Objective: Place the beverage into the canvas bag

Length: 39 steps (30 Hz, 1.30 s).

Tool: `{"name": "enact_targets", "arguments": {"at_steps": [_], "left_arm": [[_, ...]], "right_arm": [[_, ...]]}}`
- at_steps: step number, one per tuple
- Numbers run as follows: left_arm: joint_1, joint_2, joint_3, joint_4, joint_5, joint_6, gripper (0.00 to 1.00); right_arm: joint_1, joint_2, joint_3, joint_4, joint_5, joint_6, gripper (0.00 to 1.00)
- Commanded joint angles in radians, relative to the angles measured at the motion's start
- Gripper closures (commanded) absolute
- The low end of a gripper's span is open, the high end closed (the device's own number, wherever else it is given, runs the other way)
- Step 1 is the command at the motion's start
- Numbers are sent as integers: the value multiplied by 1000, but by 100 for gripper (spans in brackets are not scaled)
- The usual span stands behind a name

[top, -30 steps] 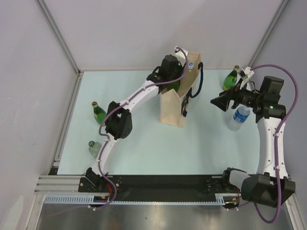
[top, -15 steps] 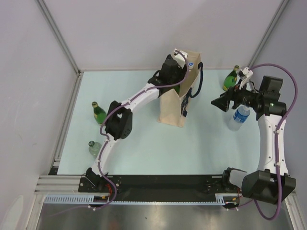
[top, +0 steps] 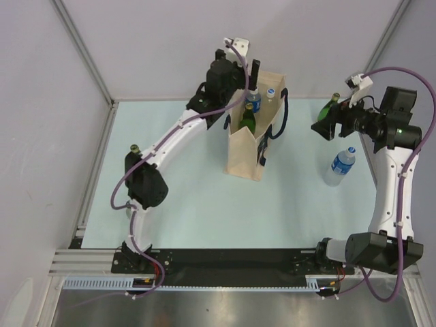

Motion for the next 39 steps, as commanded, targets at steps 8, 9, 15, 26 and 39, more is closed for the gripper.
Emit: {"name": "enact_targets", "arguments": {"at_steps": [8, 9, 15, 26, 39], "left_arm": [[12, -526, -427, -169, 81, -113, 0], [14, -559, -469, -177, 87, -116, 0], [31, -800, -737, -235, 119, -168, 0], [31, -987, -972, -278, 161, -254, 0], [31, -1038, -1058, -273, 159, -306, 0]], "right_arm": [[-103, 87, 101, 22, 316, 124, 20], [-117, 94, 101, -13, 310, 121, 20], [-180, 111, 81, -155, 299, 10, 20], [-207, 153, 15, -285, 356, -107, 18], [-203, 206, -43, -271, 429, -135, 21]]}}
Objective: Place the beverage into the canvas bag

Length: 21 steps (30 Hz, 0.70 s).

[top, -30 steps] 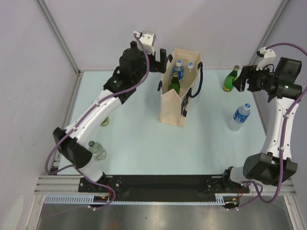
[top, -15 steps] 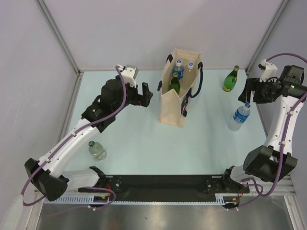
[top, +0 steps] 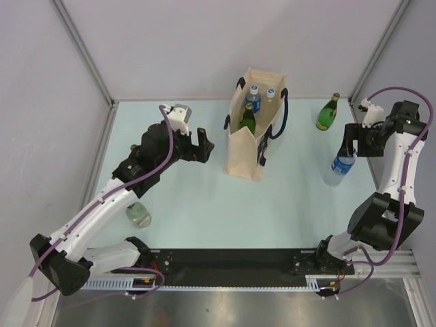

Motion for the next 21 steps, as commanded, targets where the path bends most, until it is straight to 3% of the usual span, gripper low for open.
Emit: {"name": "enact_targets", "arguments": {"at_steps": [1, 12, 21], "left_arm": [[6, -25, -9, 20, 9, -27, 0], [5, -25, -10, 20, 6, -25, 0], [5, -26, -10, 19, 6, -24, 0]], "right_arm": [[3, 11, -3, 8, 28, -14, 22], [44, 20, -28, 54, 71, -3, 35], [53, 37, -29, 98, 96, 14, 36]]}}
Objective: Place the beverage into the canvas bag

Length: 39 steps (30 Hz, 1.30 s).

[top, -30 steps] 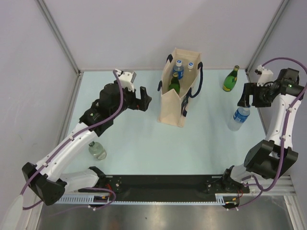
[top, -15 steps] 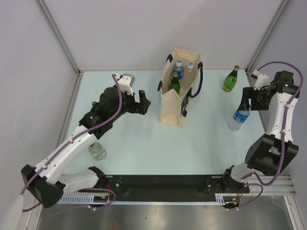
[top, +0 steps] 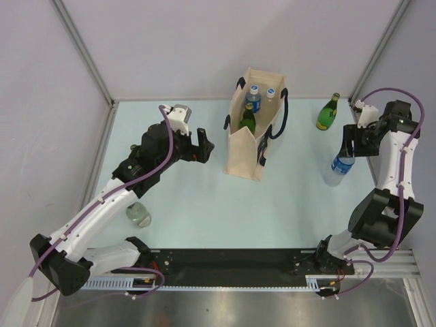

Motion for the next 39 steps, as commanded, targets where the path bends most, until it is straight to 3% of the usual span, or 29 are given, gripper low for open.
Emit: {"name": "enact_targets", "arguments": {"at_steps": [1, 5, 13, 16, 19, 20, 24, 34, 39], "left_arm": [[6, -26, -5, 24, 6, -15, 0], [5, -24, -6, 23, 2, -18, 0], [5, -26, -9, 21, -1, -20, 0], [5, -26, -8, 21, 1, -22, 0], [5, -24, -6, 21, -1, -20, 0], [6, -24, -6, 21, -1, -20, 0], [6, -23, 4, 19, 4, -18, 0], [5, -7, 26, 16, 10, -18, 0], [5, 3, 37, 16, 15, -20, 0]], "right_arm": [[13, 9, 6, 46, 19, 15, 37], [16, 22, 14, 57, 25, 18, 37], [19, 31, 10, 62, 29, 15, 48], [21, 28, 10, 63, 29, 9, 58], [24, 19, 13, 65, 22, -2, 76], [24, 11, 18, 66, 22, -8, 86], [33, -24, 46, 77, -4, -30, 100], [85, -100, 228, 34, -145, -83, 100], [186, -87, 374, 37, -182, -54, 100]]}}
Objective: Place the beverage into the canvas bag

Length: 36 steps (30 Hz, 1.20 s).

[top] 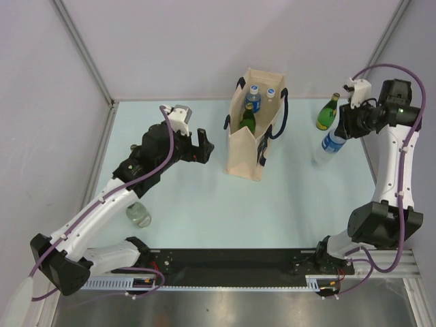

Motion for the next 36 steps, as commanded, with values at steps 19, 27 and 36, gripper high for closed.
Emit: {"name": "enact_targets", "arguments": {"at_steps": [19, 27, 36], "left_arm": [[6, -36, 14, -9, -12, -50, 0], [6, -56, 11, -37, -47, -58, 0], [6, -39, 25, -38, -35, -71, 0]], "right_arm": [[424, 202, 799, 256, -99, 240, 100], [483, 263, 874, 337, -137, 298, 100], [504, 343, 828, 395, -151, 292, 100]]}}
